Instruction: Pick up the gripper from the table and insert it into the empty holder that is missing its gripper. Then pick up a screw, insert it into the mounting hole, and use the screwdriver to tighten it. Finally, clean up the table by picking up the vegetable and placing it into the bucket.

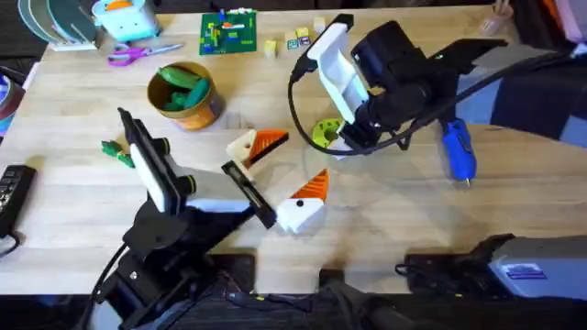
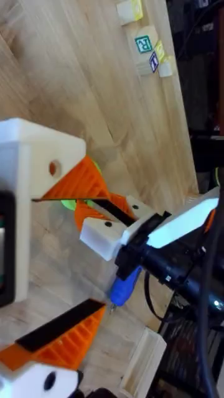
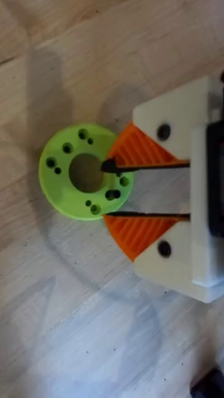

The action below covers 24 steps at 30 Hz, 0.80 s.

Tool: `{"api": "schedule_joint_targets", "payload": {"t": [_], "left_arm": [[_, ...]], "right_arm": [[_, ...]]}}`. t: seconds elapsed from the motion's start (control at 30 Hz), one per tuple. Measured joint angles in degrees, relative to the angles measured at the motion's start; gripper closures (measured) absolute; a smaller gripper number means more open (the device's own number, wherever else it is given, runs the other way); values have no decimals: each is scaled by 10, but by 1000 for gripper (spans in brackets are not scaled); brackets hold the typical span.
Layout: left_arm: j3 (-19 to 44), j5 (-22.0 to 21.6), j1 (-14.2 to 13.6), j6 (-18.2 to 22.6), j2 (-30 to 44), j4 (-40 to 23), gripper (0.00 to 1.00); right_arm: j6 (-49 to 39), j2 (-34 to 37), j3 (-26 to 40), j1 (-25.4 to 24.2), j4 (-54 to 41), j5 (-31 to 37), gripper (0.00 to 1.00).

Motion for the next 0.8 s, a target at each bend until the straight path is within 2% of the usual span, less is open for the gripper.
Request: {"api": "schedule_joint_targets", "payload": {"t": [0.57,0.67,0.8], "left_arm": [[0,0,0,0,0,0,9],[0,0,0,0,0,0,9],[0,0,0,0,0,0,9]], "right_arm": [[2,21,0,0,5,0,655],[3,23,0,0,10,2,707],[5,23,0,0,11,1,876]]}}
